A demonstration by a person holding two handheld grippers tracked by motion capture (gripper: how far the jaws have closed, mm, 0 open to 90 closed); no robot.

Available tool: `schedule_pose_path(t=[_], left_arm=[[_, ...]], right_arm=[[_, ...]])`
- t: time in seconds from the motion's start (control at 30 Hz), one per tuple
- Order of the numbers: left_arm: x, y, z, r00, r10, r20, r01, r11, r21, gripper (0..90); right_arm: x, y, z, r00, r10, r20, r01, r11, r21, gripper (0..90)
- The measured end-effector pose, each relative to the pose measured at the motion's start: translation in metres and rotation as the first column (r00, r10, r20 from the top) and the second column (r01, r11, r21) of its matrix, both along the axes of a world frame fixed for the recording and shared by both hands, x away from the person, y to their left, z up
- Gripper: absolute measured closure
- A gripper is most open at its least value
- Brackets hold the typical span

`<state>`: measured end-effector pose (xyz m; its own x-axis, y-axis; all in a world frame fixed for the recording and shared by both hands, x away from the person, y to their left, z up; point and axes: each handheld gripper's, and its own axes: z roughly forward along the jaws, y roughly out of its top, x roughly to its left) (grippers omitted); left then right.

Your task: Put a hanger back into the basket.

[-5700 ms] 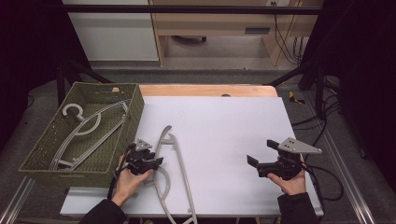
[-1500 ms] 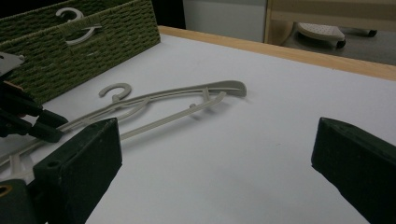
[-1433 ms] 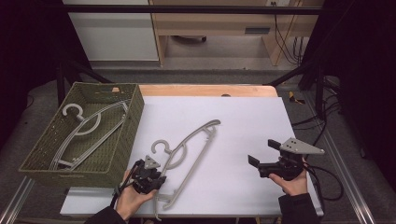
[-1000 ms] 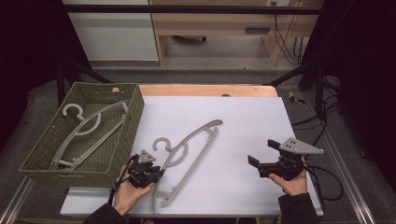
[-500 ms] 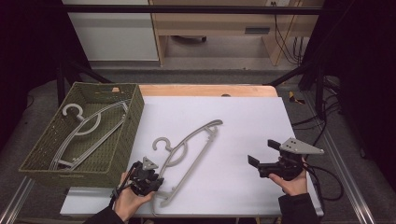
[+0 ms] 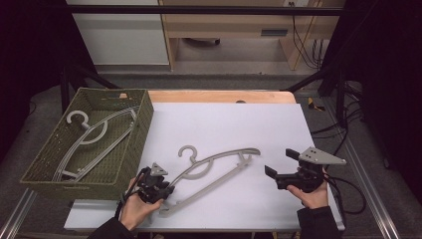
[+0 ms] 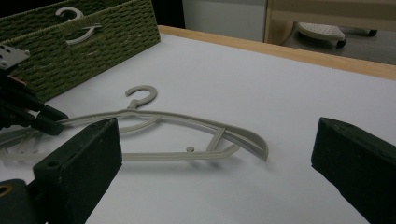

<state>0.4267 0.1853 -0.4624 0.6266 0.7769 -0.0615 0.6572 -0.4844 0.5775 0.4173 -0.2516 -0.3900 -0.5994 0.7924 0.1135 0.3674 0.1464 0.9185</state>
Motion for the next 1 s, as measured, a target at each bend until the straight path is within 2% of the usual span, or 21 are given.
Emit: schedule_pose_path(t=[0.07, 0.2, 0.33, 0.43, 0.53, 0.67, 0.77, 0.87, 1.0], left_arm=[[-0.002, 0.001, -0.001, 1.0, -0.006, 0.004, 0.006, 1.0, 0.001, 64.3], [-0.003, -0.002, -0.001, 0.9995, 0.013, 0.029, -0.014, 0.9983, 0.056, 73.0], [-0.005, -0.01, 0.001, 0.9987, 0.032, 0.039, -0.036, 0.9936, 0.107, 81.4], [-0.005, -0.012, 0.001, 0.9987, 0.025, 0.045, -0.03, 0.9912, 0.129, 81.9], [-0.004, -0.008, 0.001, 0.9991, 0.028, 0.033, -0.03, 0.9952, 0.093, 82.2], [-0.005, -0.006, 0.003, 0.9991, 0.015, 0.04, -0.018, 0.9977, 0.066, 82.5], [-0.006, -0.004, 0.009, 0.9975, 0.011, 0.07, -0.014, 0.9987, 0.05, 82.5], [-0.007, 0.004, 0.019, 0.996, 0.014, 0.089, -0.013, 0.9999, -0.011, 82.6], [-0.011, 0.01, 0.031, 0.9929, 0.019, 0.117, -0.014, 0.9987, -0.049, 82.6]], right_arm=[[-0.001, -0.001, 0.001, 1.0, 0.002, 0.004, -0.002, 1.0, 0.003, 2.1], [0.0, -0.001, 0.001, 1.0, 0.001, 0.005, -0.001, 1.0, 0.005, 2.2], [0.0, 0.001, 0.001, 1.0, 0.004, 0.005, -0.004, 1.0, 0.003, 2.2], [0.0, 0.001, 0.001, 1.0, 0.003, 0.004, -0.003, 1.0, 0.0, 2.2], [0.0, 0.001, 0.0, 1.0, 0.006, 0.003, -0.006, 1.0, -0.005, 2.2], [0.0, 0.0, 0.0, 1.0, 0.002, 0.001, -0.002, 1.0, -0.001, 2.2], [0.0, 0.0, 0.0, 1.0, 0.001, 0.0, -0.001, 1.0, 0.002, 2.2], [0.0, 0.0, 0.0, 1.0, 0.002, 0.002, -0.002, 1.0, 0.0, 2.2], [0.0, 0.0, 0.0, 1.0, 0.001, 0.003, -0.001, 1.0, 0.002, 2.2]])
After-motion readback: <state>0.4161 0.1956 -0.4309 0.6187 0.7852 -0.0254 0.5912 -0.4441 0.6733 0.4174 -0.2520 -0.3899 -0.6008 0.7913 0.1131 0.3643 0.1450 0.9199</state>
